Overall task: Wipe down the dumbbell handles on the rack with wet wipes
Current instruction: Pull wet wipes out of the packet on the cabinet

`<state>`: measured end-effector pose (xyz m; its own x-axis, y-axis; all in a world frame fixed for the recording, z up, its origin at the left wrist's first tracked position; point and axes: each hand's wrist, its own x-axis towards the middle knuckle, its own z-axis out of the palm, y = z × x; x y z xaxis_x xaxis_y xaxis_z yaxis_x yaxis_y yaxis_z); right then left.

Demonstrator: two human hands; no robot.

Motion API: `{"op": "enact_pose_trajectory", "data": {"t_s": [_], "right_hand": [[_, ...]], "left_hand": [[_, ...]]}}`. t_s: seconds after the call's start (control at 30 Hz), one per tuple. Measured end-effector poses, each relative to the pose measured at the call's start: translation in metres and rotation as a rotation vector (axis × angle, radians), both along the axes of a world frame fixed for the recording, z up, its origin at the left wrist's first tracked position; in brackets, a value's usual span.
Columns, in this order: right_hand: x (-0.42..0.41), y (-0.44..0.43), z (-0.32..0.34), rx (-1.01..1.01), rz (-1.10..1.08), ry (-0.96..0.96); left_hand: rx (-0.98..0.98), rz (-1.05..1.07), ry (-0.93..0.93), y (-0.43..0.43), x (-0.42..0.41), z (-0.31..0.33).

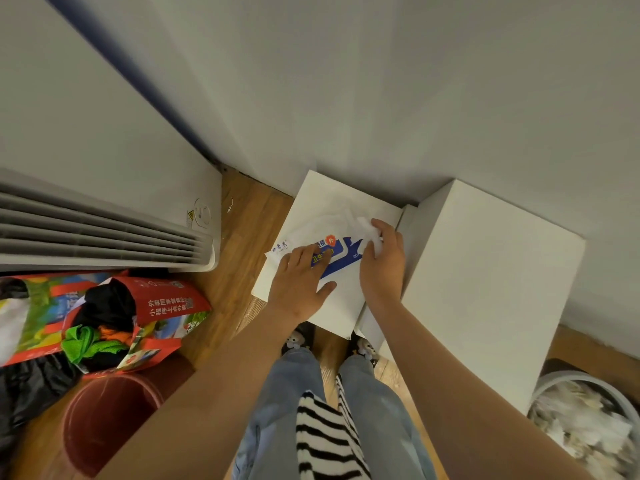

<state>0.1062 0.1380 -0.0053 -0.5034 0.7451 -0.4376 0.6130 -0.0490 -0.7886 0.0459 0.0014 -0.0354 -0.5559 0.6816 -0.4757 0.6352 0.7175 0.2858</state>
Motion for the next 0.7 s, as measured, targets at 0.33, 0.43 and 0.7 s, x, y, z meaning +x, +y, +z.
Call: {"op": "enact_pose_trajectory", "data": {"t_s": [0.33,0.43,0.7], "right_hand": [[0.004,0.006,0.028,0.085,0.111,0.021],[0.011,0.024,0.055,0.137,0.157,0.015],[0.032,0.078,0.16,0.376,0.284,0.044]], "left_hand": [[-0.055,-0.024,0.048,0.014,-0.008,0.041],[0.031,-0.008,0.117,0.026,-0.012,0.08],[0.112,-0.079,0.265,0.085,0.005,0.185]]}}
